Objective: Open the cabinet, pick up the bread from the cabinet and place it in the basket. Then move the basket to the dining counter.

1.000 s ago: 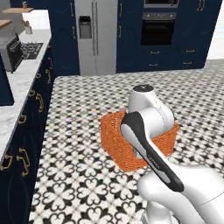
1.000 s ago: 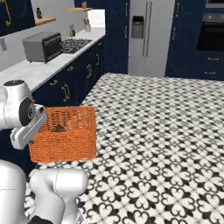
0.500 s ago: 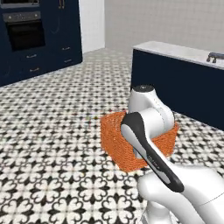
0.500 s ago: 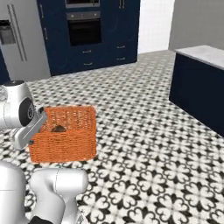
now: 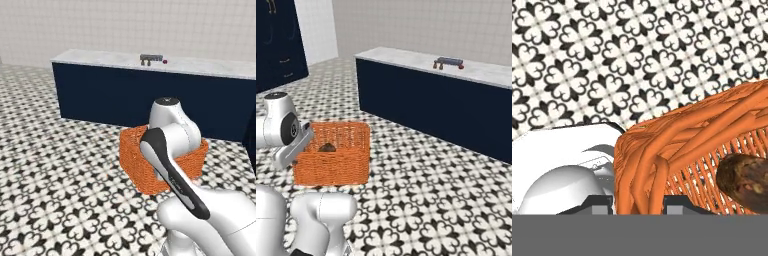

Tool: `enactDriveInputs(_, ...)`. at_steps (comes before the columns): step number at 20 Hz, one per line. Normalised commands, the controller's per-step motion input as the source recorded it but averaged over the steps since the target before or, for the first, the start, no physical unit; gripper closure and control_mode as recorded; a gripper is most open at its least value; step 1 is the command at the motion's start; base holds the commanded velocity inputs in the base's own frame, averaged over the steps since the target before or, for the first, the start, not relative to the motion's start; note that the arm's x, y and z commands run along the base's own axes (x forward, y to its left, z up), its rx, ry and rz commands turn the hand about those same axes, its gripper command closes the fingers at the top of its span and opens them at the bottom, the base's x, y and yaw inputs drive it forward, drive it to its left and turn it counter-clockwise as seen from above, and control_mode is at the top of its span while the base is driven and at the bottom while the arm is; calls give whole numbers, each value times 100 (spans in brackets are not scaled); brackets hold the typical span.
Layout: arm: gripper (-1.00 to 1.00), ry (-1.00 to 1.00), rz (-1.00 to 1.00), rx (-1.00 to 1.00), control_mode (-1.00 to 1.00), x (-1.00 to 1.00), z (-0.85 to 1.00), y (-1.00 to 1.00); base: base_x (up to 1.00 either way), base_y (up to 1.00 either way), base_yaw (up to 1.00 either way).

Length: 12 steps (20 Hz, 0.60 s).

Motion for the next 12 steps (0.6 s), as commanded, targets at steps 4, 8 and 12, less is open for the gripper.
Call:
enactDriveInputs(4, 100, 0, 0, 0, 100, 0, 0, 0, 100, 0, 0)
enactDriveInputs(8, 100, 0, 0, 0, 100, 0, 0, 0, 100, -13, 0)
enactDriveInputs(12, 100, 0, 0, 0, 100, 0, 0, 0, 100, -72, 1)
